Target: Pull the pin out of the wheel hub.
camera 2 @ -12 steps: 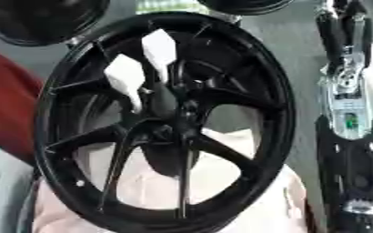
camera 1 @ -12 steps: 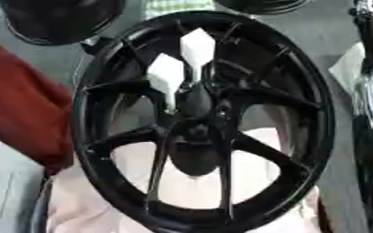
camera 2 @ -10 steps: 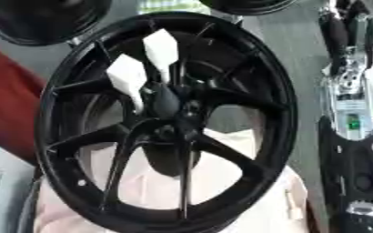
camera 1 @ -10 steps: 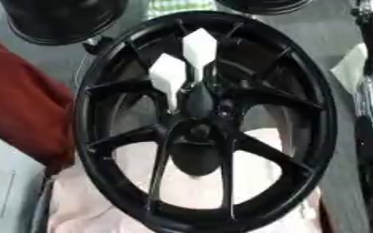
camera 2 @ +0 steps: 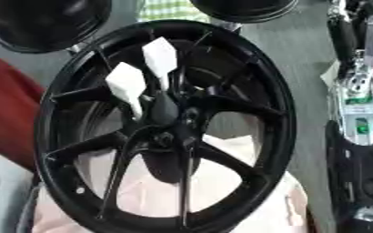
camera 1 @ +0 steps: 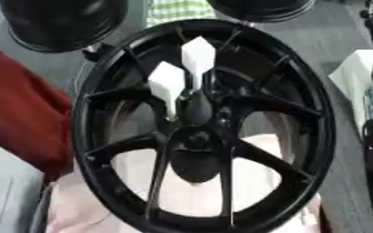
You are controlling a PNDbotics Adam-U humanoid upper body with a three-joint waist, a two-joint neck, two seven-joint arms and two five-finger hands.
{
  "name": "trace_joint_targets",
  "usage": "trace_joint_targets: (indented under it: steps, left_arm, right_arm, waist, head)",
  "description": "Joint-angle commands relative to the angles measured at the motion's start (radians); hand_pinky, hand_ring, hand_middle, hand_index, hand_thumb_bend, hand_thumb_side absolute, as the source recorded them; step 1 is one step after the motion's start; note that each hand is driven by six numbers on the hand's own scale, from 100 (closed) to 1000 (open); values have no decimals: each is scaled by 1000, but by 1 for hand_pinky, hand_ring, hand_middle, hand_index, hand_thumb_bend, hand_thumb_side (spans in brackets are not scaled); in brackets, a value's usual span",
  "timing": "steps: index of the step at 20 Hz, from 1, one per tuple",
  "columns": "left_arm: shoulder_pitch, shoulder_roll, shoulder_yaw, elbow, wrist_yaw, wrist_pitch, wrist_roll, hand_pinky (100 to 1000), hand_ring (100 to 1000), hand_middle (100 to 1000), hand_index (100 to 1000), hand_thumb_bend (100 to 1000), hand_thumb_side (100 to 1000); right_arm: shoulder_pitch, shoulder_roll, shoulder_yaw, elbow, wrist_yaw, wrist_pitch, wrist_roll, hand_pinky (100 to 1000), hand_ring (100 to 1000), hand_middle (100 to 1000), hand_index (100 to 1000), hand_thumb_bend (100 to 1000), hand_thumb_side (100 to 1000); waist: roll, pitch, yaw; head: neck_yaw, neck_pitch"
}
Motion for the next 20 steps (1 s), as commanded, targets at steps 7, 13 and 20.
trace_joint_targets:
  steps: [7, 13, 20]
  left_arm:
    - [-103, 440, -66, -52, -77, -67, -155, 691, 656, 584, 762, 100, 500]
    - [-237, 617, -132, -31, -136, -101, -486, 720, 689, 618, 778, 100, 475]
    - [-465, 638, -242, 2, -175, -94, -918, 741, 710, 644, 792, 100, 564]
  right_arm:
    - [12, -116, -8, 9, -33, -25, 1, 851, 742, 682, 734, 100, 581]
    - [56, -160, -17, 31, -39, -34, -4, 853, 741, 680, 734, 100, 573]
    - [73, -174, -18, 41, -37, -40, -2, 855, 740, 679, 734, 100, 569]
  waist:
    - [-5, 10, -5]
    - [2, 20, -1]
    - [5, 13, -10]
  head:
    - [-8, -5]
    - [-25, 7]
    - [-37, 0]
